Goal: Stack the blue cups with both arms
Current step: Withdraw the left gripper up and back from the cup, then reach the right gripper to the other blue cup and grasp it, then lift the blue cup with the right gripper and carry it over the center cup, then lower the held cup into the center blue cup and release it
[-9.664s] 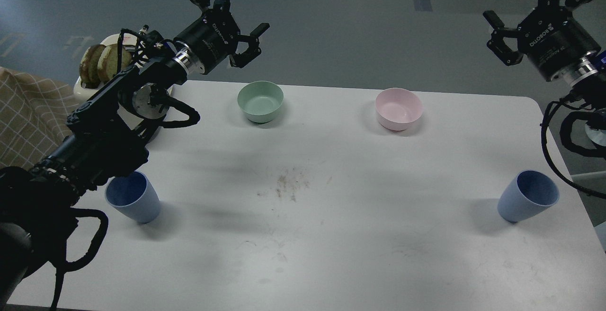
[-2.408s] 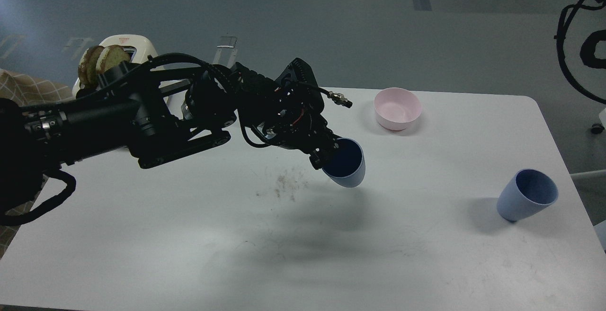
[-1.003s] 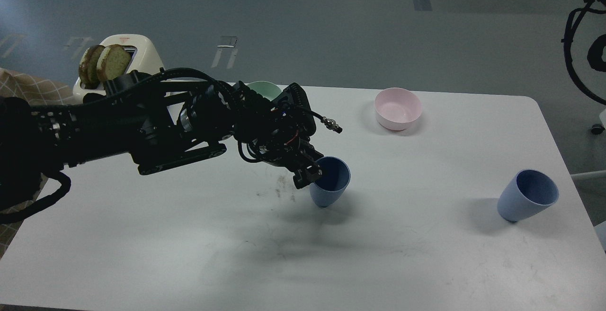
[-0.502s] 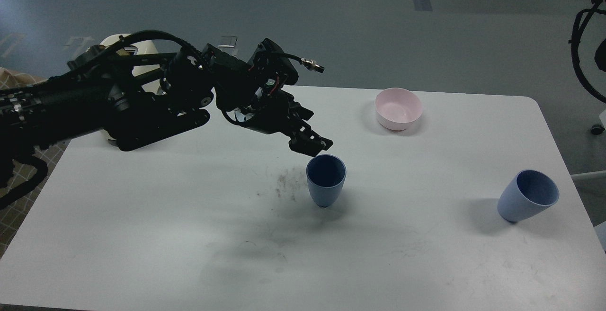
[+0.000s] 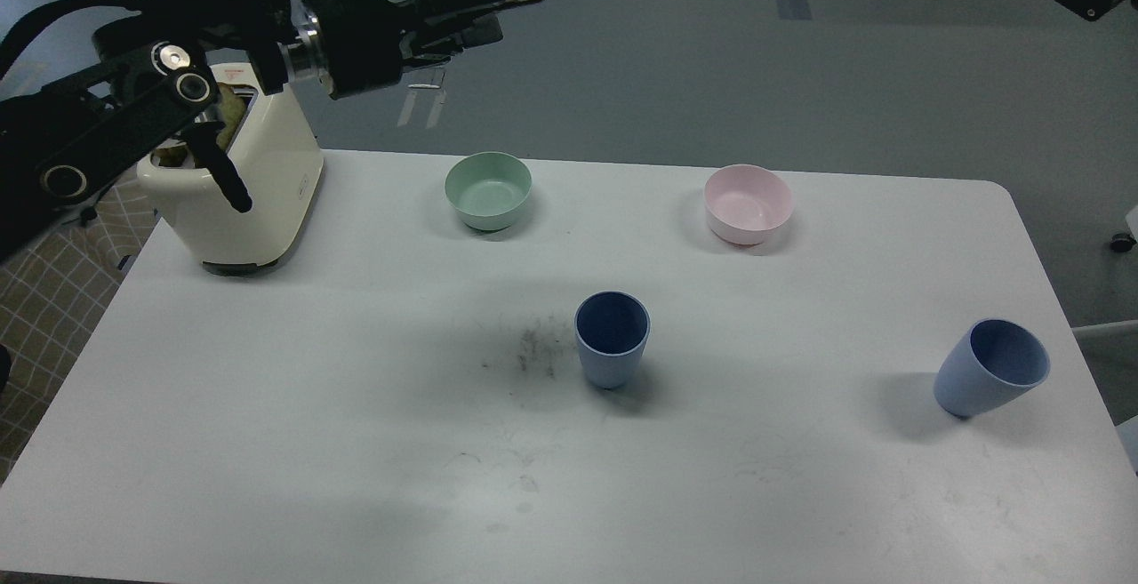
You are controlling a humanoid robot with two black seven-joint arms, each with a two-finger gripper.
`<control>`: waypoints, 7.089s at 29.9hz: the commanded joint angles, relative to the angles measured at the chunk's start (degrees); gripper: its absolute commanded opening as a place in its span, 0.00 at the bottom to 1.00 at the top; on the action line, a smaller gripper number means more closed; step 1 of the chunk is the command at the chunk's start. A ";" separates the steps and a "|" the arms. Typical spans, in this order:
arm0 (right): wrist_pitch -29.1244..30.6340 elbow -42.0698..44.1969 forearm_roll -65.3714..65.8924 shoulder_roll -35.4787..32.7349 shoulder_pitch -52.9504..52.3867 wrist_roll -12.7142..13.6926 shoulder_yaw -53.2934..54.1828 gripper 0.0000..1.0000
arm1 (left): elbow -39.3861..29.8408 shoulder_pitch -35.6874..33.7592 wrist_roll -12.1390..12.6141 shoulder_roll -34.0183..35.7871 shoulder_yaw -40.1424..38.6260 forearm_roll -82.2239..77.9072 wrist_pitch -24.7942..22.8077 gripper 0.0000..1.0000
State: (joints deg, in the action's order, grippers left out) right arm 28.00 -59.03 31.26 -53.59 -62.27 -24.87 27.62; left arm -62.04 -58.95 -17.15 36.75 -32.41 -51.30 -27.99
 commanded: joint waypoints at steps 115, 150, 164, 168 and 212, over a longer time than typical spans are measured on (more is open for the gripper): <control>0.00 -20.07 73.07 -16.20 11.58 -2.64 -0.37 0.00 | 6.23 5.43 2.83 -10.21 -1.69 15.79 -0.01 0.97; 0.00 -24.11 80.10 15.70 -13.22 -2.73 -16.79 0.00 | 6.15 6.22 2.92 -8.63 -1.95 15.52 -0.01 0.97; 0.00 -23.24 82.30 20.45 -12.97 -2.64 -19.36 0.00 | 6.15 7.01 2.83 -8.19 -2.13 15.61 -0.01 0.97; 0.00 -23.24 82.47 20.54 -12.53 -2.64 -19.45 0.01 | 6.15 7.01 2.83 -8.27 -2.13 15.61 -0.01 0.97; 0.00 -15.59 83.09 28.45 -11.82 -2.29 -19.27 0.09 | 5.97 9.38 2.83 -8.01 -4.94 15.61 -0.01 0.97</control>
State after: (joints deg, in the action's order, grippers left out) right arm 28.00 -74.92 114.00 -26.01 -74.12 -27.15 8.35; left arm -56.03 -49.77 -14.33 28.62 -37.23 -35.68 -28.00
